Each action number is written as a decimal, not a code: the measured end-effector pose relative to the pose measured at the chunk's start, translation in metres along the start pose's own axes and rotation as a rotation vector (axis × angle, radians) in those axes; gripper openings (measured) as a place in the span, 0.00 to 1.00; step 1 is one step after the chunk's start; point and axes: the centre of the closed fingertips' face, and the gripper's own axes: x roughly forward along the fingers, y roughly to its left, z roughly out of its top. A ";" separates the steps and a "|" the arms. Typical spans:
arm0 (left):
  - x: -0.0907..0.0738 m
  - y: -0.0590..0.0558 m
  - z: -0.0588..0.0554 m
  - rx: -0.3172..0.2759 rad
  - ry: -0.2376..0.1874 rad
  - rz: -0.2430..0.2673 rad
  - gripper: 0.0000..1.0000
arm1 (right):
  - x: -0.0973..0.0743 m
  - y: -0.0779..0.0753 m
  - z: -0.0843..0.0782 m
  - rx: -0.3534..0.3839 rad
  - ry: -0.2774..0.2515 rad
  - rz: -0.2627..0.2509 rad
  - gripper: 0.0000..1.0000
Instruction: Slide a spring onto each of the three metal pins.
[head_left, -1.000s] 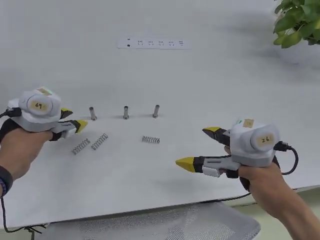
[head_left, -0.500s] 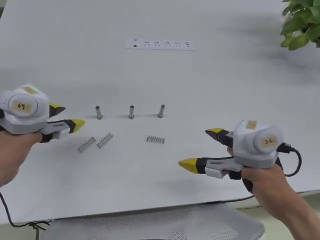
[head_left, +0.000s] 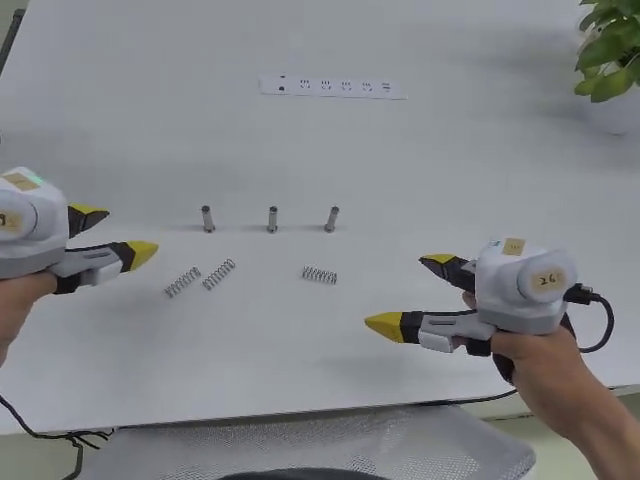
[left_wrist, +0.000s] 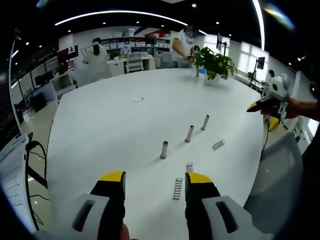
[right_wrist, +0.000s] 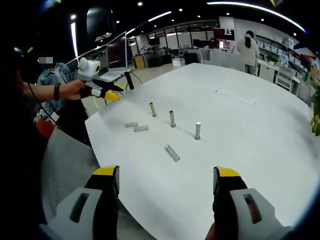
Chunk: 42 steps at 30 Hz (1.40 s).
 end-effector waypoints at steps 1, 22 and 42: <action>-0.003 0.000 -0.001 0.000 -0.001 0.001 0.43 | 0.000 0.000 0.000 0.000 0.000 0.001 0.76; -0.008 -0.012 -0.012 0.020 0.033 -0.023 0.44 | -0.001 0.001 0.001 -0.011 0.006 0.007 0.76; 0.015 -0.030 -0.027 0.048 0.077 -0.082 0.41 | -0.005 0.000 -0.003 -0.008 0.015 -0.005 0.76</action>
